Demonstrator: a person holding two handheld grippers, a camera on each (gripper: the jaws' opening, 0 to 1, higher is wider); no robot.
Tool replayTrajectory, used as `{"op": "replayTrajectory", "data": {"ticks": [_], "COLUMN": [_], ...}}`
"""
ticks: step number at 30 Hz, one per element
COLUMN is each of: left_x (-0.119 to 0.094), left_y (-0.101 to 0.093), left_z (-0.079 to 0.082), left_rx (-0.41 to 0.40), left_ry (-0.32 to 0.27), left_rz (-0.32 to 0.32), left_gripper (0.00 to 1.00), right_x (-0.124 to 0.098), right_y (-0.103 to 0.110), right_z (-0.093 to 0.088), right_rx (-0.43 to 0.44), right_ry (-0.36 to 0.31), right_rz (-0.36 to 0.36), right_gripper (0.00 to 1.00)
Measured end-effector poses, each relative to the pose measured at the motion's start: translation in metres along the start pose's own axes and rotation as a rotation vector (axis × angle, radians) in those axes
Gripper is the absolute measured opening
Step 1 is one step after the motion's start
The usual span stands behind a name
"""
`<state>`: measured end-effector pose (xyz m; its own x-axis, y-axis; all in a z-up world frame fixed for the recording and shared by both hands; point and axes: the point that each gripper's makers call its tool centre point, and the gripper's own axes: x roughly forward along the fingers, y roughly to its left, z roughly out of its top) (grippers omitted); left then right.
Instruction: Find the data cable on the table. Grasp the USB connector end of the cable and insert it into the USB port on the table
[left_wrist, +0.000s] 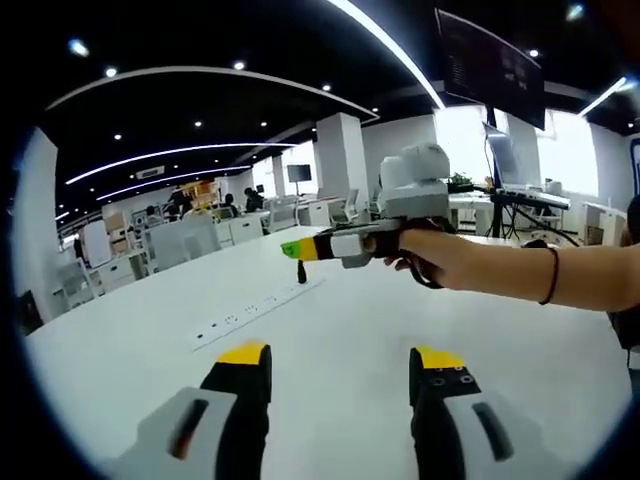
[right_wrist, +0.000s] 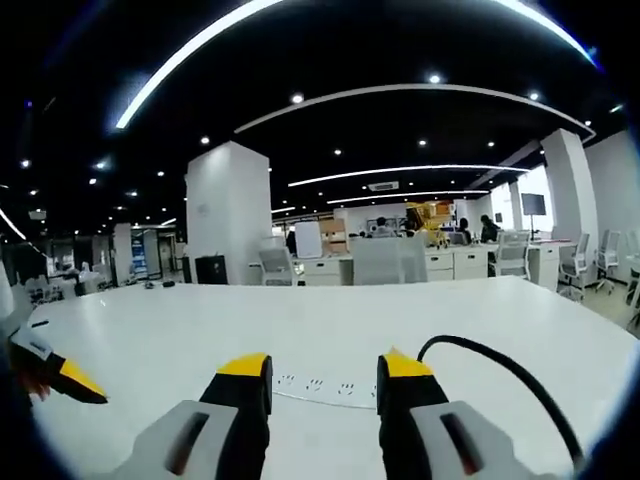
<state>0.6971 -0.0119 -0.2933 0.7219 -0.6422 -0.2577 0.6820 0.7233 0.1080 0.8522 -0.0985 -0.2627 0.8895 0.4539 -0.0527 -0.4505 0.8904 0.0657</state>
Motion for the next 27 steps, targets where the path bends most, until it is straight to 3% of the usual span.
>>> {"op": "replayTrajectory", "data": {"ticks": [14,22,27], "left_x": [-0.028,-0.051,-0.072], "left_y": [0.019,0.039,0.055], "left_z": [0.005,0.002,0.001], "left_rx": [-0.024,-0.036,-0.038], "left_ry": [-0.048,-0.07,-0.096], "left_rz": [0.101,0.186,0.267], "left_gripper": [0.56,0.56,0.56], "right_x": [-0.047,-0.083,-0.117], "right_y": [0.022,0.031,0.035], "right_z": [0.031,0.041,0.049], "right_rx": [0.007,0.012,-0.014], "right_ry": [-0.122,-0.194,-0.267], "right_rz": [0.013,0.01,-0.021], "right_gripper": [0.45,0.46,0.48]}}
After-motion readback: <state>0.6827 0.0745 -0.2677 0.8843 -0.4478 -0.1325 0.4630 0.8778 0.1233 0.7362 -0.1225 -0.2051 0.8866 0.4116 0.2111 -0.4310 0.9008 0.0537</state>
